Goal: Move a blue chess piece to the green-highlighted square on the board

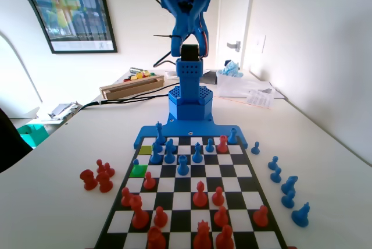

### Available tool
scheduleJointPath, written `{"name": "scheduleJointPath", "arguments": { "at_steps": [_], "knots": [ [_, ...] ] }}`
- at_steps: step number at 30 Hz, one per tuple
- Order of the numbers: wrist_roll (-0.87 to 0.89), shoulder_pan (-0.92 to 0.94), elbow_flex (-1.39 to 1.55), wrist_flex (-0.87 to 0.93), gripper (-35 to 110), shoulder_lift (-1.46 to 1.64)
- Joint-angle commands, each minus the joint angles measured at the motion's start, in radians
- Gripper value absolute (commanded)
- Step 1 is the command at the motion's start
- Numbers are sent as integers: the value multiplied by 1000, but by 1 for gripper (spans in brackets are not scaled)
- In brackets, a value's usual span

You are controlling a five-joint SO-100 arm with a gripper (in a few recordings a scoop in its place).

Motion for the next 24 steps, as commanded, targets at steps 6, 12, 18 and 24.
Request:
{"name": "scheduleJointPath", "arguments": {
  "at_steps": [6,12,18,24],
  "knots": [
    [-12,-54,130,15,6,227],
    [-17,-66,209,-9,6,302],
    [-12,-77,249,-17,6,362],
    [-18,-78,307,-61,4,428]
  ]
}}
